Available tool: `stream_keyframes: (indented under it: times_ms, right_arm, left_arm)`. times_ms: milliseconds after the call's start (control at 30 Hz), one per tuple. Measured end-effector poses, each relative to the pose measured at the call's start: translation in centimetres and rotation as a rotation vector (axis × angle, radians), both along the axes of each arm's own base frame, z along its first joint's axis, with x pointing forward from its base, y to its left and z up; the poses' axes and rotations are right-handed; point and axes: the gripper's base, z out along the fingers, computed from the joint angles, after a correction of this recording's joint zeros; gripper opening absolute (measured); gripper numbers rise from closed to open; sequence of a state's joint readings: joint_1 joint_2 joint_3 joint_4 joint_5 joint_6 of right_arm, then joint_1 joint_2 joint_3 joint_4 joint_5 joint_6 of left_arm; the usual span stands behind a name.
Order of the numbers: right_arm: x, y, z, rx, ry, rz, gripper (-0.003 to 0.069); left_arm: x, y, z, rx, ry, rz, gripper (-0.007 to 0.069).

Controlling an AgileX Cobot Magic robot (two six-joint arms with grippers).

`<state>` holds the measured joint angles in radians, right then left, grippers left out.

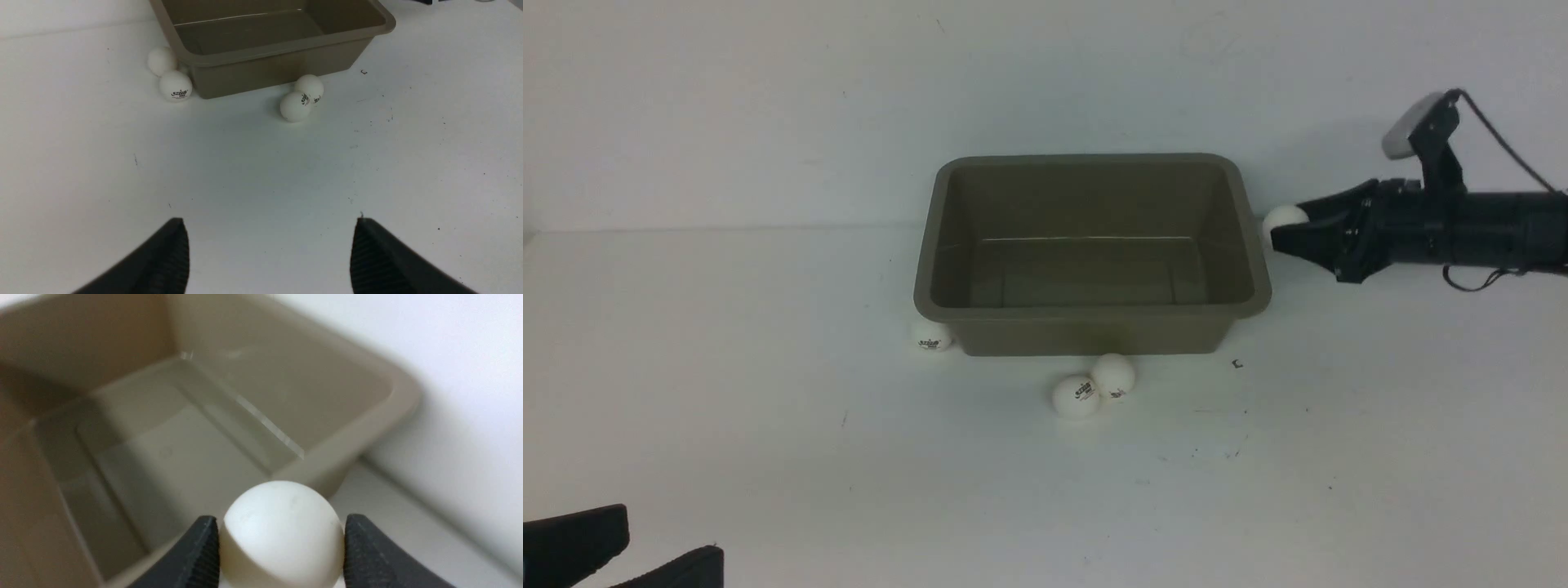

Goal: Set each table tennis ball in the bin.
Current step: Use the right arm to clamp the table tennis ball closest to it, then use the right arm to put the table tennis ball into the box

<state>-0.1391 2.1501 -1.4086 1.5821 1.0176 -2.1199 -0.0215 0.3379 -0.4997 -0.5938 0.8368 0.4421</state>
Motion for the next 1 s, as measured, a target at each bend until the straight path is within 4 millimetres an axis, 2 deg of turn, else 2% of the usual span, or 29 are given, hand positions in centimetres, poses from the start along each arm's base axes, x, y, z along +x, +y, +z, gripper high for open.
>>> stream_keyframes:
  times_ms: [100, 300, 367, 433, 533, 567, 667, 700, 867, 1000]
  right_arm:
    - [-0.3, 0.0, 2.1, -0.007, -0.046, -0.001, 0.0356]
    - [-0.8, 0.6, 3.7, 0.026, -0.07, 0.039, 0.0356]
    - [-1.0, 1.3, 3.8, 0.049, -0.057, 0.074, 0.0356]
    - [-1.3, 3.2, 3.7, 0.062, -0.038, 0.136, 0.0356]
    - [-1.4, 4.0, 3.6, 0.049, -0.03, 0.143, 0.0356]
    - [-1.3, 4.8, 3.4, 0.019, -0.023, 0.137, 0.0356]
    - [-1.1, 5.8, 3.0, -0.036, -0.029, 0.127, 0.0356]
    - [-1.0, 6.8, 2.7, -0.089, -0.044, 0.114, 0.0356]
    - [-0.6, 7.5, 2.5, -0.134, -0.054, 0.062, 0.0363]
    - [-0.3, 7.3, 2.6, -0.12, -0.043, -0.003, 0.0451]
  left_arm:
    - [0.0, 0.0, 0.0, 0.0, 0.0, 0.0, 0.0478]
    - [0.0, 0.0, 0.0, 0.0, 0.0, 0.0, 0.0478]
    - [0.0, 0.0, 0.0, 0.0, 0.0, 0.0, 0.0478]
    - [0.0, 0.0, 0.0, 0.0, 0.0, 0.0, 0.0478]
    - [0.0, 0.0, 0.0, 0.0, 0.0, 0.0, 0.0478]
    - [0.0, 0.0, 0.0, 0.0, 0.0, 0.0, 0.0478]
    - [0.0, 0.0, 0.0, 0.0, 0.0, 0.0, 0.0478]
    - [0.0, 0.0, 0.0, 0.0, 0.0, 0.0, 0.0478]
    - [0.0, 0.0, 0.0, 0.0, 0.0, 0.0, 0.0478]
    - [0.0, 0.0, 0.0, 0.0, 0.0, 0.0, 0.0478]
